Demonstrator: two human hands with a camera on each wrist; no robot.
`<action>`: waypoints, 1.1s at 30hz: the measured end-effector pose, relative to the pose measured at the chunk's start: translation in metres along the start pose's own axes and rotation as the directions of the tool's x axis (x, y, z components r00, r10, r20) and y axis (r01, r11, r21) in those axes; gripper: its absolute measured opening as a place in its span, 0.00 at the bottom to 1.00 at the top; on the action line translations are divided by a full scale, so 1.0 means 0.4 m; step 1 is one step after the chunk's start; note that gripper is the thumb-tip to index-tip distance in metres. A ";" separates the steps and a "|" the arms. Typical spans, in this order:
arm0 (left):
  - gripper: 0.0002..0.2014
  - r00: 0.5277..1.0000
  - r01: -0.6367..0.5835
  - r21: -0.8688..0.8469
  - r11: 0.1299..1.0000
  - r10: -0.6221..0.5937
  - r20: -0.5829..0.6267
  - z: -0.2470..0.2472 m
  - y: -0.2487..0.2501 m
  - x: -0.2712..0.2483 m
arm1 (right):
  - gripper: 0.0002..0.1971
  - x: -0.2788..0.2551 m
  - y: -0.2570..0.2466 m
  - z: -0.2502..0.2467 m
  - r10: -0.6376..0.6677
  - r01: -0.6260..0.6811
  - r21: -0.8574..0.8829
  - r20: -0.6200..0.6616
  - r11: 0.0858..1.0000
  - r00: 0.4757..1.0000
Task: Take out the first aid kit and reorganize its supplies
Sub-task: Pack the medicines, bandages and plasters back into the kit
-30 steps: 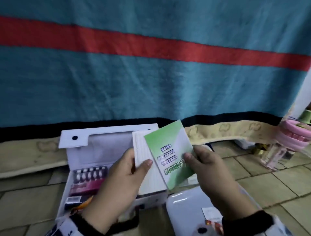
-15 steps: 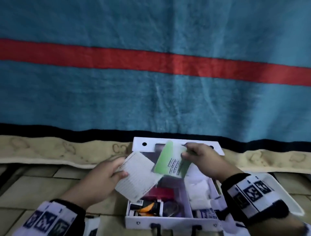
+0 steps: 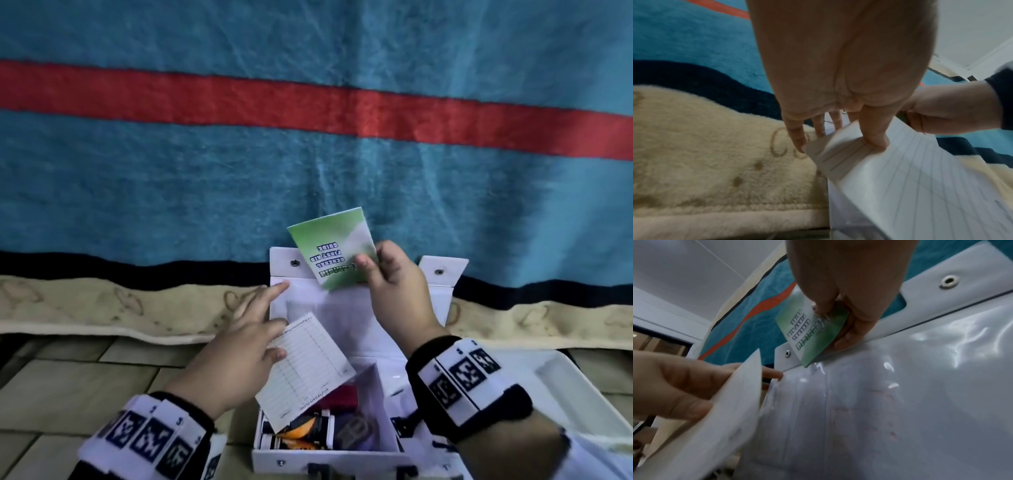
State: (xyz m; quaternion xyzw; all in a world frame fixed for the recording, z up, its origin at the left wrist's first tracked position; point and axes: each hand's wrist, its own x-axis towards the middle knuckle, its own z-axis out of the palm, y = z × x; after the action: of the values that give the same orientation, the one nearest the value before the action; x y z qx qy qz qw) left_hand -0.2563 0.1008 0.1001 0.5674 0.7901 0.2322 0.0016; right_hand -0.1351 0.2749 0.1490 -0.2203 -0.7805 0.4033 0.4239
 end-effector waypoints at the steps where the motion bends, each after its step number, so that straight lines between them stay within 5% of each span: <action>1: 0.05 1.000 0.006 0.014 1.000 -0.006 -0.006 -0.002 0.004 0.000 | 0.11 -0.001 0.003 0.005 -0.014 0.014 -0.030 0.005 0.999 1.000; 13: 0.08 0.999 -0.008 -0.023 1.000 0.007 -0.040 -0.021 0.028 -0.009 | 0.10 -0.004 0.025 0.012 -0.209 0.208 -0.107 0.002 0.972 0.978; 18: 0.06 0.999 0.035 -0.040 0.999 -0.036 -0.025 -0.034 0.039 -0.015 | 0.04 -0.006 0.036 -0.017 -0.191 0.279 -0.354 0.264 0.893 0.946; 22: 0.08 0.999 0.043 -0.010 0.999 -0.043 0.008 -0.032 0.039 -0.028 | 0.04 -0.007 0.005 -0.053 -0.009 0.302 -0.697 0.391 0.651 0.920; 27: 0.10 0.995 0.100 -0.033 0.994 -0.098 0.035 -0.033 0.055 -0.039 | 0.21 -0.021 -0.041 -0.036 0.038 0.448 -0.638 0.599 0.627 0.800; 31: 0.12 0.993 0.108 -0.032 0.994 -0.107 0.046 -0.044 0.059 -0.043 | 0.16 -0.005 -0.052 -0.024 -0.057 0.384 -0.673 0.454 0.632 0.889; 33: 0.15 0.993 0.109 -0.028 0.994 -0.107 0.047 -0.046 0.061 -0.044 | 0.14 -0.004 -0.049 -0.013 -0.029 0.376 -0.683 0.462 0.626 0.887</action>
State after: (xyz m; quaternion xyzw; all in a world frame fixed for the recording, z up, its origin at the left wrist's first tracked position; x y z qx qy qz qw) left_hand -0.2330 0.0843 0.1210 0.5288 0.8157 0.2308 0.0408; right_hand -0.1298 0.2649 0.1660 -0.1958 -0.9665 0.0252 0.1640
